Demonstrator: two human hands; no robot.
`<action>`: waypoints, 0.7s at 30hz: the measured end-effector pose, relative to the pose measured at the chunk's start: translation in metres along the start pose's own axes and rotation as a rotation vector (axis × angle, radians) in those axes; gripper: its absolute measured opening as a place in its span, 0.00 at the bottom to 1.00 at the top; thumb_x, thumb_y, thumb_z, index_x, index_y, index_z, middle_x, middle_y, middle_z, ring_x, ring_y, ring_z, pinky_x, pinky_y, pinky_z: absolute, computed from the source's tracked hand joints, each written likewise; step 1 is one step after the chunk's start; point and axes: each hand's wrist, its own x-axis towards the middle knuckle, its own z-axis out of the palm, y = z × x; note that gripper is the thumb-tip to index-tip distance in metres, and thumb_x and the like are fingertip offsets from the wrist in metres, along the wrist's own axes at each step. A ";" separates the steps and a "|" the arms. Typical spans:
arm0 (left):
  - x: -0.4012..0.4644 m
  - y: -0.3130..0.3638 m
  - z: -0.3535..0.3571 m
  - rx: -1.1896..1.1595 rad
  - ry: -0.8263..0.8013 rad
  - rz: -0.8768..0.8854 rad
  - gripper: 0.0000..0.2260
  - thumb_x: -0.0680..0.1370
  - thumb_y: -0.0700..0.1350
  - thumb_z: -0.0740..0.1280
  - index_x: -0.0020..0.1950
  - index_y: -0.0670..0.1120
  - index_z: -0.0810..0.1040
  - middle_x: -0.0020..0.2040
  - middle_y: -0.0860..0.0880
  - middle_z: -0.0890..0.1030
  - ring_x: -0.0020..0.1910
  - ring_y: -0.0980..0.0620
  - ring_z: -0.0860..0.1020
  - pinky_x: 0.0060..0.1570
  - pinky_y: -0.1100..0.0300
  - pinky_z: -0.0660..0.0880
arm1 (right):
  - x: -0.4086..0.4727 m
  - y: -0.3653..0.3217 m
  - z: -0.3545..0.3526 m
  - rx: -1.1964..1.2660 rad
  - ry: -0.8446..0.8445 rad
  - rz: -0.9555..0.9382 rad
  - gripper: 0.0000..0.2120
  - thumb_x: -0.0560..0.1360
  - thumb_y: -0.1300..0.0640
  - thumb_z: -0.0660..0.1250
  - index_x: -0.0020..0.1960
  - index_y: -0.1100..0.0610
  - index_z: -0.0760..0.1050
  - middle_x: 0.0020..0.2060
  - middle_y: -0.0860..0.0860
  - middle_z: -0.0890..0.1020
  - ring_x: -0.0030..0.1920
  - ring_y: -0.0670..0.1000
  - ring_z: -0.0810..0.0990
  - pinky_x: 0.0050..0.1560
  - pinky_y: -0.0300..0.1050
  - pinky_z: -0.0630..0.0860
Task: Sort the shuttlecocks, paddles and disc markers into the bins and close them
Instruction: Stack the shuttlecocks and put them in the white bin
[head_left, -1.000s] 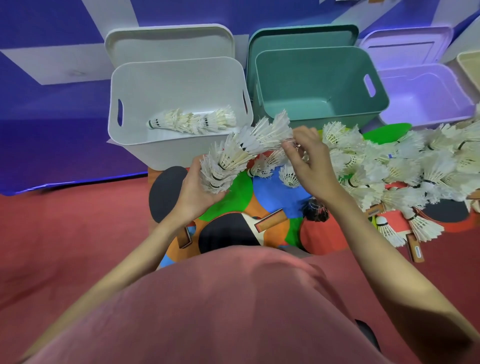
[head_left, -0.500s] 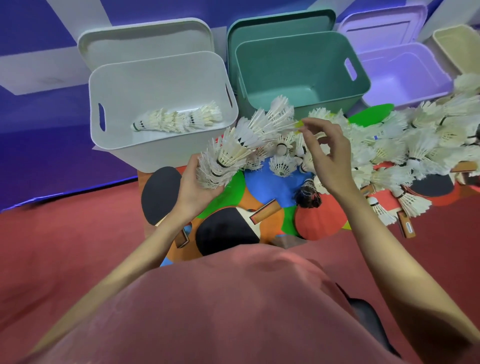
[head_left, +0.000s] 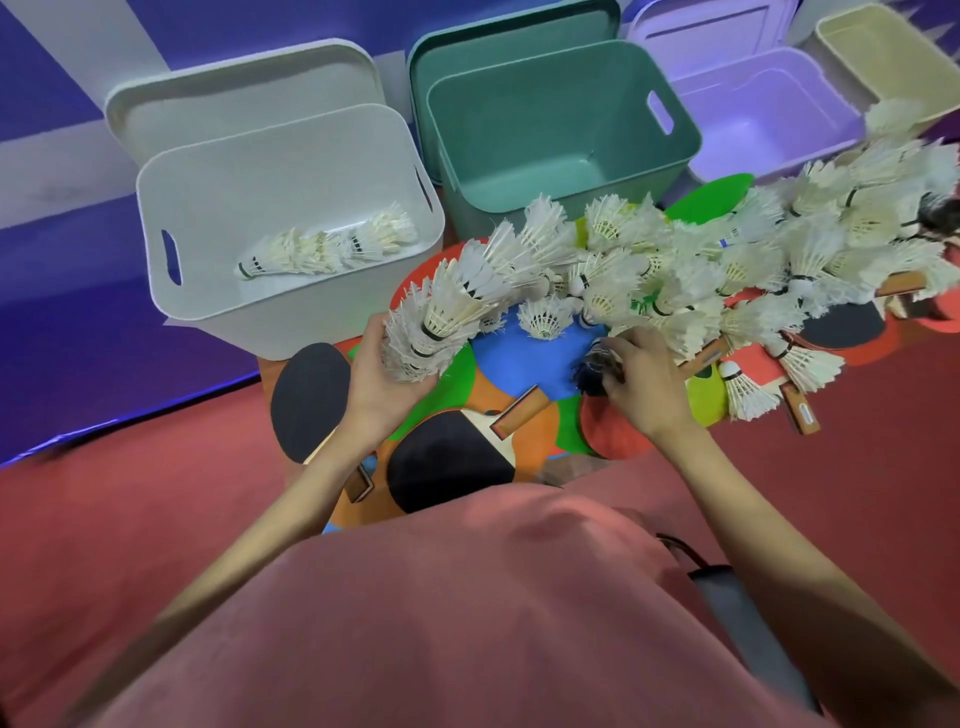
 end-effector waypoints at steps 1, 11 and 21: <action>-0.001 0.000 0.000 0.003 0.001 -0.001 0.24 0.65 0.29 0.76 0.58 0.35 0.71 0.48 0.57 0.75 0.45 0.72 0.75 0.44 0.76 0.69 | 0.002 0.001 0.000 -0.017 -0.006 0.005 0.15 0.67 0.67 0.68 0.54 0.63 0.78 0.46 0.60 0.76 0.52 0.64 0.74 0.47 0.53 0.74; -0.009 0.003 -0.008 0.011 0.055 -0.013 0.24 0.65 0.28 0.75 0.57 0.40 0.71 0.47 0.58 0.75 0.44 0.72 0.75 0.44 0.77 0.67 | 0.032 -0.022 -0.051 0.390 0.288 0.085 0.05 0.72 0.62 0.67 0.45 0.62 0.80 0.40 0.57 0.81 0.40 0.54 0.78 0.39 0.41 0.68; -0.017 0.012 -0.011 -0.033 0.077 -0.034 0.23 0.64 0.41 0.74 0.55 0.45 0.71 0.47 0.57 0.77 0.44 0.68 0.75 0.45 0.74 0.69 | 0.074 -0.052 -0.082 1.256 0.273 0.360 0.09 0.73 0.68 0.65 0.53 0.70 0.76 0.34 0.54 0.80 0.32 0.48 0.76 0.29 0.36 0.70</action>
